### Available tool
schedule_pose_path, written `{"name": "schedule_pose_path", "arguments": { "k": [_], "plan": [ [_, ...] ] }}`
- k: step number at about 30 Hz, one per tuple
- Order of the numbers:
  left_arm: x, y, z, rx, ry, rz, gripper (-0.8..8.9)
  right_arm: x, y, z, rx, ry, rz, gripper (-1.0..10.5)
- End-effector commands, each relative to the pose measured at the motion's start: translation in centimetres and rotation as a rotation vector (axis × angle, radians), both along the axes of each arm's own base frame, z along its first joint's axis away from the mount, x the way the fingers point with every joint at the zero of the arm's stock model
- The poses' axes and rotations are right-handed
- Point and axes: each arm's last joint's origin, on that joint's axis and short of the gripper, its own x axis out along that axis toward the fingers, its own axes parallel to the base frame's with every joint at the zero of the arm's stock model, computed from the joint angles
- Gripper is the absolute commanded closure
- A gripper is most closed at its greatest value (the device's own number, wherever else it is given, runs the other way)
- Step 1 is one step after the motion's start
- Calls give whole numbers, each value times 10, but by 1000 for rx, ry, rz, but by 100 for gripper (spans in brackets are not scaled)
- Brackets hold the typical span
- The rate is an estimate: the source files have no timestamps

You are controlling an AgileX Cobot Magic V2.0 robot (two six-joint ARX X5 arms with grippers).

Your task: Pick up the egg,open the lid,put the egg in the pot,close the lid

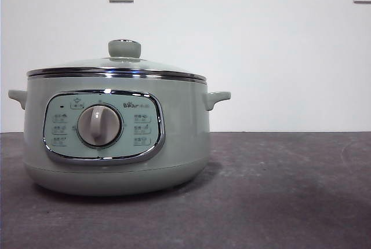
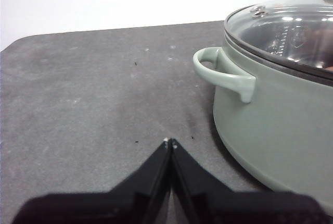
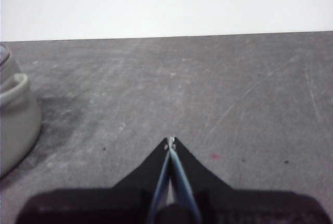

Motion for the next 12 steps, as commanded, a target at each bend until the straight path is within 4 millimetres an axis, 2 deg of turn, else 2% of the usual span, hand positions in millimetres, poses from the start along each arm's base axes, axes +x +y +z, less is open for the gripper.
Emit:
{"name": "schedule_pose_path", "arguments": {
  "k": [1,6,12],
  "plan": [
    [1,0,-5,-2,12,2,817,0,0,-12,20,5,-3,945],
    [1,0,-5,-2,12,2,817,0,0,-23,49,27,-7,945],
    [1,0,-5,-2,12,2,817,0,0,-25,70,48,-11,945]
  ]
}}
